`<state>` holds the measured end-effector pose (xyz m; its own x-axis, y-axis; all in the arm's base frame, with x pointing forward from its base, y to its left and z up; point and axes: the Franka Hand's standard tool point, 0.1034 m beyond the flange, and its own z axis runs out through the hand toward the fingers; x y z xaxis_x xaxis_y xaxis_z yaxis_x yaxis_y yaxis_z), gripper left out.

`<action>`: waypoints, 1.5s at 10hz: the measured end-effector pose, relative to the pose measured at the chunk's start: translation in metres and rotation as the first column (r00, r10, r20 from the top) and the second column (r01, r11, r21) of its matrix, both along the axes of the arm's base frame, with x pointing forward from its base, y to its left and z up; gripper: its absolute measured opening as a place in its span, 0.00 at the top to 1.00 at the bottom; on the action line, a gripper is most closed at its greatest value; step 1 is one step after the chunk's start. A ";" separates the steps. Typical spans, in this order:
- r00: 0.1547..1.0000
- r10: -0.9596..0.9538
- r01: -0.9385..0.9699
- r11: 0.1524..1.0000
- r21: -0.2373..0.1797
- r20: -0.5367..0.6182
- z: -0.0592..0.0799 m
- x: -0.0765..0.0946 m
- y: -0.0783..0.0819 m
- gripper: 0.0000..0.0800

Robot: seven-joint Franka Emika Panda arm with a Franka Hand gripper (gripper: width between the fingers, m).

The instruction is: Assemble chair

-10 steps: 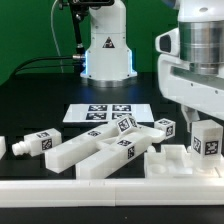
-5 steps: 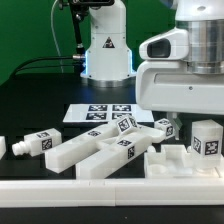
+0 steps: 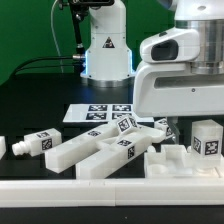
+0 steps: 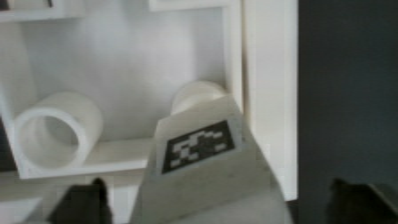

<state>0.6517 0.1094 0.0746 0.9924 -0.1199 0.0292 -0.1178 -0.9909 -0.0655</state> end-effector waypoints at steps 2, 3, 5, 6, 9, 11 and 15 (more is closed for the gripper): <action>1.000 -0.031 0.031 1.000 0.003 -0.003 0.000 0.000 0.000 0.45; 0.993 -0.114 0.114 0.993 0.005 -0.008 -0.001 0.000 0.000 0.65; 0.968 -0.250 0.250 0.968 0.008 -0.018 -0.001 0.000 0.000 0.65; 0.950 -0.312 0.313 0.950 0.010 -0.023 -0.001 0.000 0.000 0.65; 0.853 -0.520 0.521 0.854 0.012 -0.038 -0.001 0.000 0.001 0.65; 0.737 -0.674 0.676 0.737 0.016 -0.047 -0.001 0.001 0.000 0.65; 0.545 -0.836 0.839 0.544 0.032 -0.069 -0.002 0.003 -0.002 0.65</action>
Offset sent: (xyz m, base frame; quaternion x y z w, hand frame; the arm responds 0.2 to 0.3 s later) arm 0.0000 0.0000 0.0000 0.0000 0.0000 0.1938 0.9810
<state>0.6544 0.1076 0.0724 0.4402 -0.8968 -0.0436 -0.8958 -0.4354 -0.0890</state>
